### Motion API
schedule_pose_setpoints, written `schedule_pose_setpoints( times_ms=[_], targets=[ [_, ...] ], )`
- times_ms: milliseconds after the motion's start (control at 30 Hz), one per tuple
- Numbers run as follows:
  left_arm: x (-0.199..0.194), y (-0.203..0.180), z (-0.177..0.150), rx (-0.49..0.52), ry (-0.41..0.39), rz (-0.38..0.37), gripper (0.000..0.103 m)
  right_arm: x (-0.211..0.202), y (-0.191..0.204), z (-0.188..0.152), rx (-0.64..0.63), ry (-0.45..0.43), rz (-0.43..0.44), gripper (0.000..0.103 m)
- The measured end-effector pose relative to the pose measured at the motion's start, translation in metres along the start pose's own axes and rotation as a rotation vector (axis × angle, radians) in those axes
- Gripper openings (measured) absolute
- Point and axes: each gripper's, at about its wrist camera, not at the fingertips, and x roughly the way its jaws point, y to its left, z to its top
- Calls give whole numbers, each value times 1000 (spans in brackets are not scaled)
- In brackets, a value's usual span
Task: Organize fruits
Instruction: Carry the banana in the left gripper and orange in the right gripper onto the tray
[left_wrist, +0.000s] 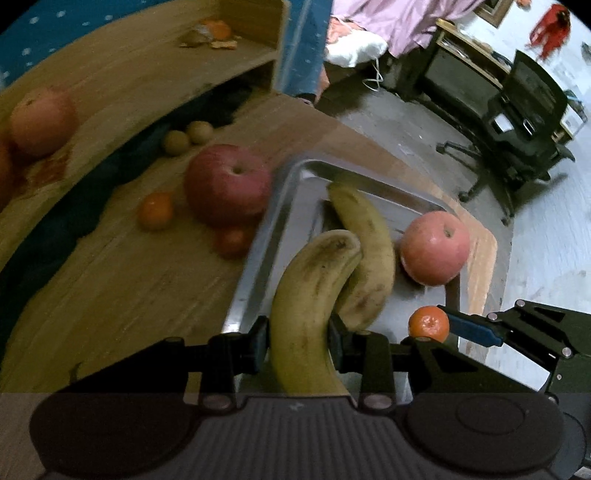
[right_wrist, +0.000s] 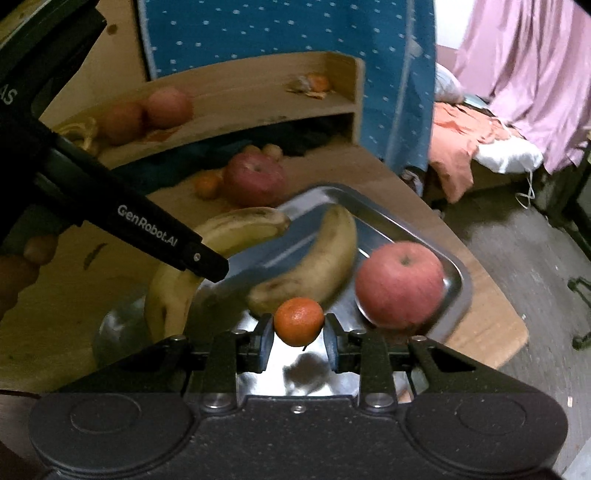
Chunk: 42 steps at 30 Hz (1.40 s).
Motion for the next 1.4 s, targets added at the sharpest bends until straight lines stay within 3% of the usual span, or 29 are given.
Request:
schedule_pose_setpoints(
  times_ms=[1133, 1333, 1400],
  targets=[
    [23, -13, -3, 37, 68, 31, 38, 13, -7, -20, 53, 60, -22, 31],
    [19, -14, -4, 59, 60, 46, 40, 12, -5, -20, 59, 62, -34, 35],
    [15, -13, -5, 62, 50, 40, 40, 11, -4, -21, 62, 62, -40, 41]
  ],
)
